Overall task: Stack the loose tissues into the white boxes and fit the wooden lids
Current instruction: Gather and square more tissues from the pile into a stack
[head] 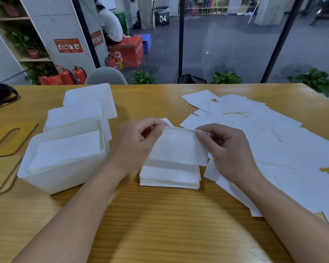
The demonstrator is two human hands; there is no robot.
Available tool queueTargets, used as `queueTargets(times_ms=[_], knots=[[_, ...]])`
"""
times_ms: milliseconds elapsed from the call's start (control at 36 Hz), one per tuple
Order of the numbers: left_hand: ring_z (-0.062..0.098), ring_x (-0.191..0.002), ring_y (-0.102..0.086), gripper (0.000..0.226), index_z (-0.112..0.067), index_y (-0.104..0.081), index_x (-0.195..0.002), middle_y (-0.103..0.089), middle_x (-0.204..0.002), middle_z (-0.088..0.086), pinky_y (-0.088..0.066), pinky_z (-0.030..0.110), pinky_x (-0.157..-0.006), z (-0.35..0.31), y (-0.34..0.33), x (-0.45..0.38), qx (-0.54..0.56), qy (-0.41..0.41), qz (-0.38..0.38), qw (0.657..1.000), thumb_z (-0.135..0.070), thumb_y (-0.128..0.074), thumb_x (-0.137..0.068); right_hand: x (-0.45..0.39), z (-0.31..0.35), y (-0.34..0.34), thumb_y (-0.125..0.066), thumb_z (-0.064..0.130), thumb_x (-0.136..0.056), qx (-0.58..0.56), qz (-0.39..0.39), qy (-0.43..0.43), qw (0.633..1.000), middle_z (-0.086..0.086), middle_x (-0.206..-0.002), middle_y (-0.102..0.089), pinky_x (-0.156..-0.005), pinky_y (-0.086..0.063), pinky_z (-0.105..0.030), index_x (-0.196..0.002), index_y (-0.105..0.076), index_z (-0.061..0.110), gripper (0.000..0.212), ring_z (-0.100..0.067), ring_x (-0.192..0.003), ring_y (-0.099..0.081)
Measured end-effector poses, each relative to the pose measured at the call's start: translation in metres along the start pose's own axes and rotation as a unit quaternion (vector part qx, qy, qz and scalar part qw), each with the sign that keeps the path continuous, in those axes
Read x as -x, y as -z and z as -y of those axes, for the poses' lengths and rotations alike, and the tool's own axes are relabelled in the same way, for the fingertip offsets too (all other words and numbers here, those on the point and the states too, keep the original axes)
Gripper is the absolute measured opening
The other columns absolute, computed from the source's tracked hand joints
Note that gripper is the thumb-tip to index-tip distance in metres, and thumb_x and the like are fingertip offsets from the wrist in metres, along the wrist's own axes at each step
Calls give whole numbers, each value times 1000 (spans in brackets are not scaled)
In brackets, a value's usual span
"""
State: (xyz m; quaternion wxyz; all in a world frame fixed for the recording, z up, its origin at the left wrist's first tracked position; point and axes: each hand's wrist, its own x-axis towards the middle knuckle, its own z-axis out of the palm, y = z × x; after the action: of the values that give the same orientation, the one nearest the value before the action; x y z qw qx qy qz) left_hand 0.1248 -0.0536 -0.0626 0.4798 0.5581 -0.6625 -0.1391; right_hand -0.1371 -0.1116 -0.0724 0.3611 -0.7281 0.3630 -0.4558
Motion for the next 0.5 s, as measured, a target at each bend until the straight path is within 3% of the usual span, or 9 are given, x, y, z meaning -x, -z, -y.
queueTargets(times_ms=[56,139,222,306,417,500], knots=[[27,-75,-63,18,-38,-80,-107,-75,-86,-4,-48,46,-66,1,4,-2,6,-4,-4,1000,-36,-62,-110,-1,2,1,-73,26,-105,-39,14,-14,999,-3,-81,-74,-64,-57,-40,-102,-84,33,13,-26,-74,-70],[16,-59,-47,19,-37,-79,-110,-53,-65,-5,-39,27,-56,2,11,-2,23,24,23,999,-30,-62,-107,0,0,2,-75,23,-104,-58,51,-29,997,-3,-67,-65,-61,-52,-32,-108,-81,32,12,-21,-58,-62],[10,-58,-49,25,-43,-78,-109,-56,-64,-6,-38,16,-57,2,15,0,-41,61,87,994,-25,-62,-103,2,-3,1,-75,26,-102,-5,98,-34,995,4,-61,-53,-61,-45,-21,-115,-76,37,17,-13,-55,-50],[6,-60,-51,27,-42,-76,-102,-55,-65,-11,-38,17,-55,0,13,3,-120,106,147,976,-19,-62,-101,6,-6,-3,-77,25,-99,69,119,-24,990,9,-62,-55,-60,-41,-12,-118,-73,39,23,-7,-56,-51],[2,-76,-58,12,-41,-73,-101,-64,-81,-15,-48,30,-65,-3,11,8,-208,124,184,952,-30,-68,-98,9,-9,-6,-81,31,-94,175,151,-30,972,11,-70,-63,-63,-44,-23,-117,-72,39,25,-8,-68,-61],[0,-92,-55,9,-40,-73,-103,-61,-93,-14,-49,32,-73,-1,9,7,-240,98,171,951,-33,-69,-99,7,-9,-3,-83,37,-90,202,144,-19,969,13,-76,-64,-66,-46,-28,-109,-74,39,22,-9,-73,-62]])
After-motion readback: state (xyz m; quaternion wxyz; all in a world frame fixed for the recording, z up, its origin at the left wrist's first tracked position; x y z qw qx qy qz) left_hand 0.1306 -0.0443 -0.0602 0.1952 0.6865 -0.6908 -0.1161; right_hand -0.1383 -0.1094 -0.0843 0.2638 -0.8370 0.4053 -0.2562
